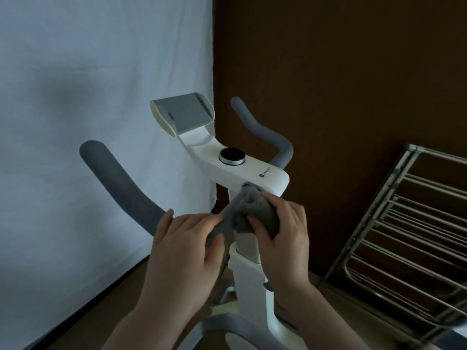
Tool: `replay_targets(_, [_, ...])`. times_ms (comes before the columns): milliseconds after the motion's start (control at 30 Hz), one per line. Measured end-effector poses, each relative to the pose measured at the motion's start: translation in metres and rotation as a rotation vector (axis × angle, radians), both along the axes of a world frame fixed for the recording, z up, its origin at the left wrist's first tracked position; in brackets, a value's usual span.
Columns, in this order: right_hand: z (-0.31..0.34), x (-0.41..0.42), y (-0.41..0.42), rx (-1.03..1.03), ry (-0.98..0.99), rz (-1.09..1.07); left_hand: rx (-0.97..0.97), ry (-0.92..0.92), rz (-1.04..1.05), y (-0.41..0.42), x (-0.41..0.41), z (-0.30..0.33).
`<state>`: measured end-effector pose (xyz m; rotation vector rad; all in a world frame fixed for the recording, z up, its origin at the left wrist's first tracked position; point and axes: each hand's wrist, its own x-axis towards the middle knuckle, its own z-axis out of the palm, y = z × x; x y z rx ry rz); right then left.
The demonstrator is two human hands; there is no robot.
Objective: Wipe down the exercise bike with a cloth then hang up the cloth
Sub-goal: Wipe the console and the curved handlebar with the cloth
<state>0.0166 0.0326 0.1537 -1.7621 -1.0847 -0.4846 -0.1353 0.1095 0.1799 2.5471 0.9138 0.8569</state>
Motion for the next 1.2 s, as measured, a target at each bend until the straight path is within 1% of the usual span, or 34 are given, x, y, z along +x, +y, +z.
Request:
replay_targets(67, [0.004,0.02,-0.001,0.054,0.094,-0.078,-0.028,0.027,-0.029,0.0,0.014,0.003])
replay_targets(133, [0.01,0.041,0.003,0.047,0.168,-0.129,-0.07,-0.017,-0.043,0.002,0.029,0.005])
replay_targets(200, [0.012,0.057,0.013,-0.019,0.159,-0.132,-0.115,-0.093,-0.026,0.004,0.046,0.007])
replay_targets(267, [0.007,0.063,0.021,-0.062,0.168,-0.1,-0.113,-0.13,0.01,0.005,0.067,0.01])
replay_targets(300, [0.004,0.065,0.023,-0.071,0.163,-0.073,-0.115,-0.13,0.018,0.006,0.078,0.012])
replay_targets(400, [0.005,0.082,0.025,-0.091,0.055,-0.028,-0.125,-0.081,0.032,0.011,0.108,0.016])
replay_targets(500, [0.013,0.108,0.027,-0.112,0.107,-0.014,-0.147,-0.085,0.081,0.019,0.13,0.02])
replay_targets(633, [0.008,0.114,0.017,-0.143,0.001,0.129,-0.135,-0.104,0.164,0.025,0.145,0.018])
replay_targets(700, [0.008,0.132,0.023,-0.148,0.024,0.116,-0.113,-0.124,0.199,0.023,0.146,0.015])
replay_targets(767, [0.007,0.145,0.031,-0.13,0.126,0.059,-0.1,-0.172,0.237,0.019,0.145,0.015])
replay_targets(833, [-0.003,0.137,0.033,-0.003,0.251,0.053,-0.077,-0.201,0.273,0.016,0.143,0.015])
replay_targets(900, [-0.021,0.108,0.029,0.164,0.474,0.117,-0.047,-0.164,0.293,0.014,0.142,0.015])
replay_targets(967, [-0.027,0.082,0.029,0.323,0.705,0.198,-0.059,-0.121,0.288,0.015,0.144,0.014])
replay_targets(1033, [-0.024,0.081,0.041,0.443,0.884,0.158,-0.064,-0.107,0.271,0.015,0.145,0.013])
replay_targets(1100, [-0.016,0.093,0.054,0.52,1.057,0.091,-0.057,-0.104,0.266,0.015,0.145,0.013])
replay_targets(1133, [-0.016,0.097,0.057,0.534,1.097,0.074,-0.053,-0.111,0.268,0.014,0.144,0.012])
replay_targets(1200, [-0.022,0.082,0.053,0.528,1.056,0.084,-0.049,-0.13,0.266,0.013,0.142,0.011])
